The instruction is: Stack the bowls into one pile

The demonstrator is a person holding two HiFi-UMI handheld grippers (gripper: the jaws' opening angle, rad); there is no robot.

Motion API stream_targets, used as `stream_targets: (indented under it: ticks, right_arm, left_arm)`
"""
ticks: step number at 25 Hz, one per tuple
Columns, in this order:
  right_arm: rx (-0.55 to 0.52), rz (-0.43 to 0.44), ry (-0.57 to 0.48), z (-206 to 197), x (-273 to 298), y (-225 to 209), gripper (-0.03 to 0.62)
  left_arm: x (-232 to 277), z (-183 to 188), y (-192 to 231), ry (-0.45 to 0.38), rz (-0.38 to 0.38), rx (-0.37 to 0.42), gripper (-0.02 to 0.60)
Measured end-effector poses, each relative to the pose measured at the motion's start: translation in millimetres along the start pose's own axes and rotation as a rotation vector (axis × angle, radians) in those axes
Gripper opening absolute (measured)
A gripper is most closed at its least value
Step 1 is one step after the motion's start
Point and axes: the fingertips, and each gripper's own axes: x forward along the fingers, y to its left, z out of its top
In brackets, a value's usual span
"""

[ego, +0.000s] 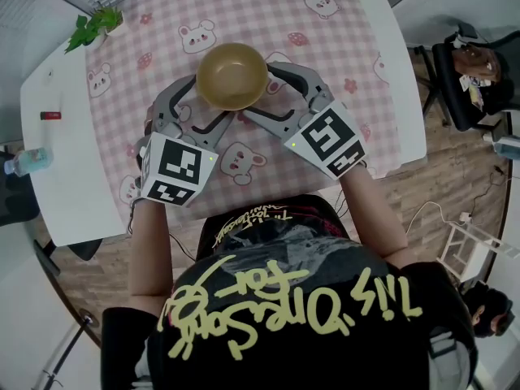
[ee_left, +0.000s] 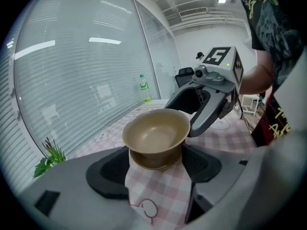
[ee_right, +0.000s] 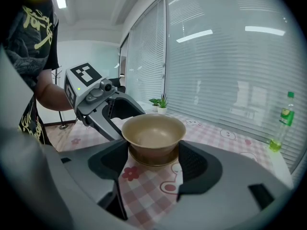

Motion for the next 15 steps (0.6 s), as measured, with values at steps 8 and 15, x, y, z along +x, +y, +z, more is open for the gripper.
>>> stream_targets:
  ticks: [8,15]
  right_arm:
    - [0.014,0.009,0.007,-5.0,3.2,-0.4,0.333]
    - [0.016,0.013,0.015,-7.9,5.7,0.0,0.333]
  left_arm:
    - [2.9,-3.0,0.5,0.011,-0.005,-0.016,0.342]
    - [5.1,-6.8,-3.0,-0.001,-0.035,-0.067,0.345]
